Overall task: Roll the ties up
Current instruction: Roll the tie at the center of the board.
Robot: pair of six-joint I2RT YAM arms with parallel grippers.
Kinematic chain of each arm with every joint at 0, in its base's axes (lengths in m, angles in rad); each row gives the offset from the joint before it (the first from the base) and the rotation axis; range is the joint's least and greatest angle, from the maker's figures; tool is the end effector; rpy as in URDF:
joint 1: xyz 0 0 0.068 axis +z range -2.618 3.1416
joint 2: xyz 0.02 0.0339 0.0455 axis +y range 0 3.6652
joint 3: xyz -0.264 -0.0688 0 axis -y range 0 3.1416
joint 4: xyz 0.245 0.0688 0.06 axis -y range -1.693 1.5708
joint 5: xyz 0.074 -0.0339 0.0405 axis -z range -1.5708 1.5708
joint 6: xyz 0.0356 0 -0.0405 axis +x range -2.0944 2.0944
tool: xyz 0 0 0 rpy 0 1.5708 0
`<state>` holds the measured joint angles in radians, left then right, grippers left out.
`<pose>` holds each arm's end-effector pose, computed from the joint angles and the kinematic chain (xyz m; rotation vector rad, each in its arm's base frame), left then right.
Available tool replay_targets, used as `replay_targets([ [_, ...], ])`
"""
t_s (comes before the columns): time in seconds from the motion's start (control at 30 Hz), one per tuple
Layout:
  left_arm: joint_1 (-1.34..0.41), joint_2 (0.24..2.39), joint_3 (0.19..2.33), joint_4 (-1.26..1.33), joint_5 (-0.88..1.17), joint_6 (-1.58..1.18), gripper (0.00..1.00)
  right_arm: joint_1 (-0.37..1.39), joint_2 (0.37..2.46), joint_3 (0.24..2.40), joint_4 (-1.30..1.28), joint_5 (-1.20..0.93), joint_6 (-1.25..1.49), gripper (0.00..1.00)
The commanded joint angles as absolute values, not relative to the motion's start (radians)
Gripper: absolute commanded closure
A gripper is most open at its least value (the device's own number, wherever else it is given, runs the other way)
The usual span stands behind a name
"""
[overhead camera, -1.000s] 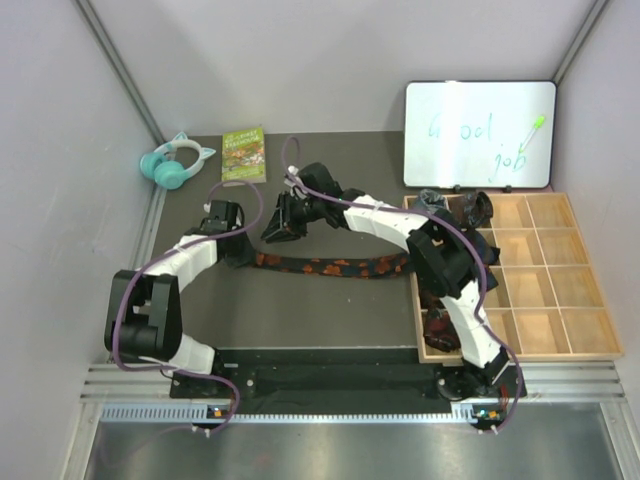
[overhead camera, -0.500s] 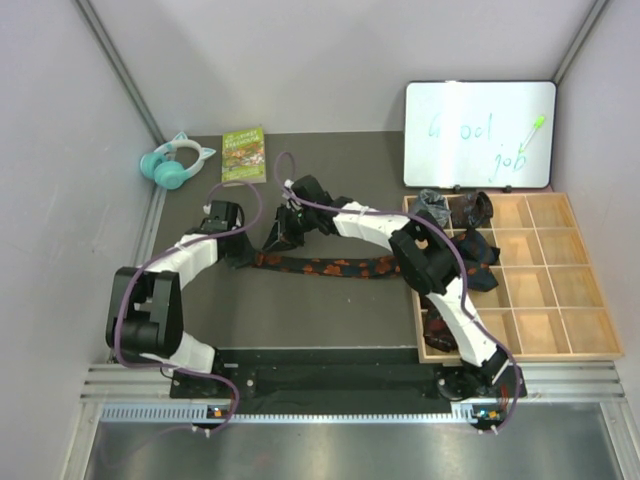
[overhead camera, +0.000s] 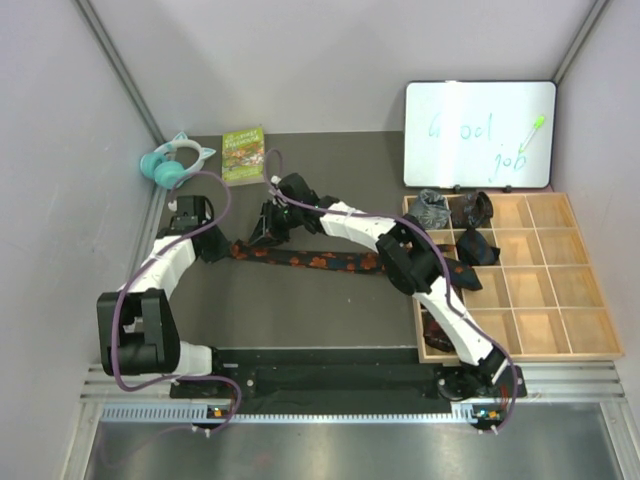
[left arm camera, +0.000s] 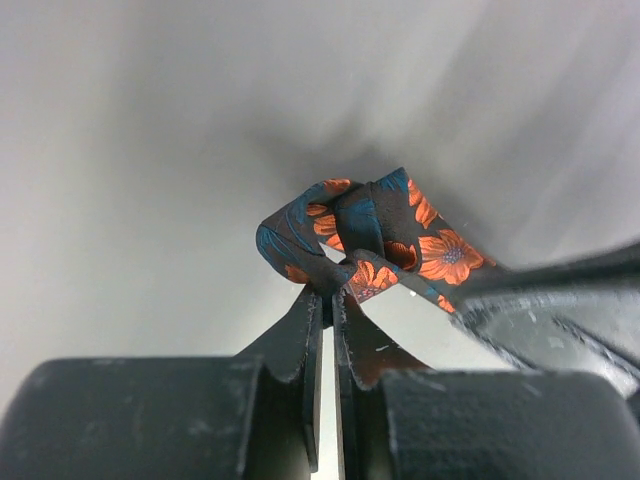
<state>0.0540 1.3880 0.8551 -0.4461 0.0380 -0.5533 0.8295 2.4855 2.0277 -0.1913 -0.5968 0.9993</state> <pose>0.2743 0.0135 0.2094 -0.7533 2.4539 -0.2406 0.3620 0.4250 0.1576 -0.1756 2.6302 1.5141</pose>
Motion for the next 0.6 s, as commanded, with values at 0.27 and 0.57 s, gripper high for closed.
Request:
replay_targets([
  [0.27,0.138,1.351,0.891,-0.453,0.212,-0.548,0.92,0.865,2.530,2.088,-0.038,-0.572,1.100,0.75],
  [0.57,0.108,1.446,0.905,-0.377,0.357,-0.548,0.91,0.778,2.247,1.705,-0.024,-0.514,1.026,0.69],
])
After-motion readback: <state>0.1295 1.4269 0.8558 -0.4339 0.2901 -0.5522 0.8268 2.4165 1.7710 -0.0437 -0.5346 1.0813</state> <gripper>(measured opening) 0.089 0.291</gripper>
